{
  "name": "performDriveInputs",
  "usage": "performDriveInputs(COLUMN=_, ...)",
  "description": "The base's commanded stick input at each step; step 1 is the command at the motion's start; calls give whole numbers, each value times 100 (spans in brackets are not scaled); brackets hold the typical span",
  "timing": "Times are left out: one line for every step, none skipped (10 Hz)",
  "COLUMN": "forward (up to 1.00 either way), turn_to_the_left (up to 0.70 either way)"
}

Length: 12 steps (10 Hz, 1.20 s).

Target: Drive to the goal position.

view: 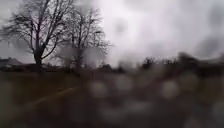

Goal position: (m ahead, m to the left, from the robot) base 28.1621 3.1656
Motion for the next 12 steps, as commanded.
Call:
performDriveInputs(forward=100, turn_to_the_left=0)
performDriveInputs(forward=100, turn_to_the_left=0)
performDriveInputs(forward=100, turn_to_the_left=0)
performDriveInputs(forward=100, turn_to_the_left=0)
performDriveInputs(forward=100, turn_to_the_left=0)
performDriveInputs(forward=100, turn_to_the_left=0)
performDriveInputs(forward=100, turn_to_the_left=0)
performDriveInputs(forward=100, turn_to_the_left=0)
performDriveInputs(forward=100, turn_to_the_left=0)
performDriveInputs(forward=100, turn_to_the_left=0)
performDriveInputs(forward=100, turn_to_the_left=0)
performDriveInputs(forward=100, turn_to_the_left=0)
